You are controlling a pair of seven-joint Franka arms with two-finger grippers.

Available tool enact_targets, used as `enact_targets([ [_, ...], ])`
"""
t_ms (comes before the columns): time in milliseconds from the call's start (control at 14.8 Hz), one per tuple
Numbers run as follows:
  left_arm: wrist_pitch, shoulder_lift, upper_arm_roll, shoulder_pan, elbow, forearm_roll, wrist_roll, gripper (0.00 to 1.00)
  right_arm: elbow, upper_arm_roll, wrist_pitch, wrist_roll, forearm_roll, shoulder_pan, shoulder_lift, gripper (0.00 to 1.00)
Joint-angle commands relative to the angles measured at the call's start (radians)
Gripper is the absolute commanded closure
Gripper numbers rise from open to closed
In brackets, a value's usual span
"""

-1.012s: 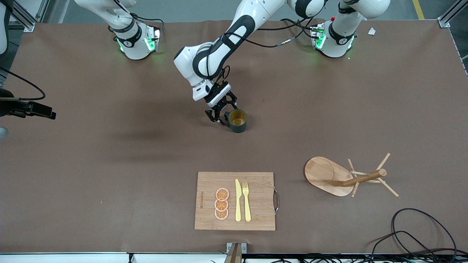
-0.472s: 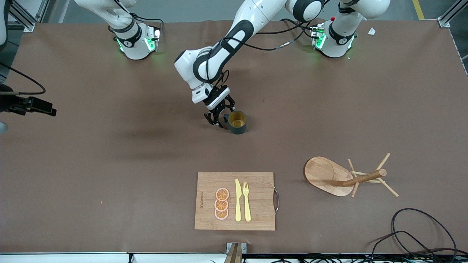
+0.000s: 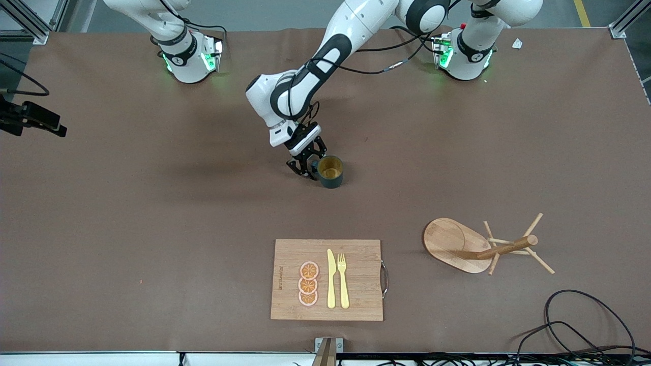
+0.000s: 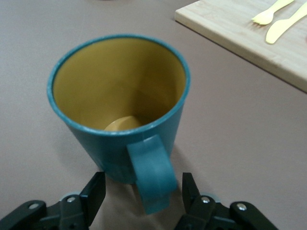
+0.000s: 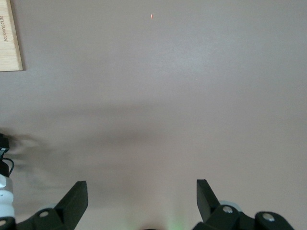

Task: Pass cup and hang on rack
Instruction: 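Close the left gripper on the teal mug's handle, then lift the mug by its handle and carry it to the wooden rack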

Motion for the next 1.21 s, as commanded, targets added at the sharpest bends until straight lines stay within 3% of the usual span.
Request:
enact_targets([
  [0,0.004,0.019,0.018,-0.01,0.024,0.017,-0.007,0.59,-0.056,0.005,0.005,0.0,-0.009,-0.001,-0.06,0.0],
  [67,0.004,0.019,0.018,-0.011,0.026,0.017,-0.007,0.7,-0.056,0.005,0.004,0.0,-0.009,-0.001,-0.066,0.0],
  [337,0.008,0.004,0.018,-0.002,0.026,0.017,0.024,1.0,-0.056,0.004,-0.015,0.0,-0.009,-0.003,-0.081,0.0],
  [540,0.015,-0.068,-0.006,0.082,0.019,-0.026,0.033,1.0,-0.056,-0.004,-0.039,0.001,-0.009,-0.007,-0.087,0.0],
  [810,0.093,-0.17,-0.023,0.214,0.019,-0.205,0.207,1.0,-0.047,-0.007,-0.061,0.001,-0.007,-0.006,-0.092,0.0],
  [1147,0.213,-0.331,-0.02,0.38,0.016,-0.567,0.424,1.0,-0.027,-0.005,-0.062,-0.009,-0.006,-0.006,-0.087,0.0],
])
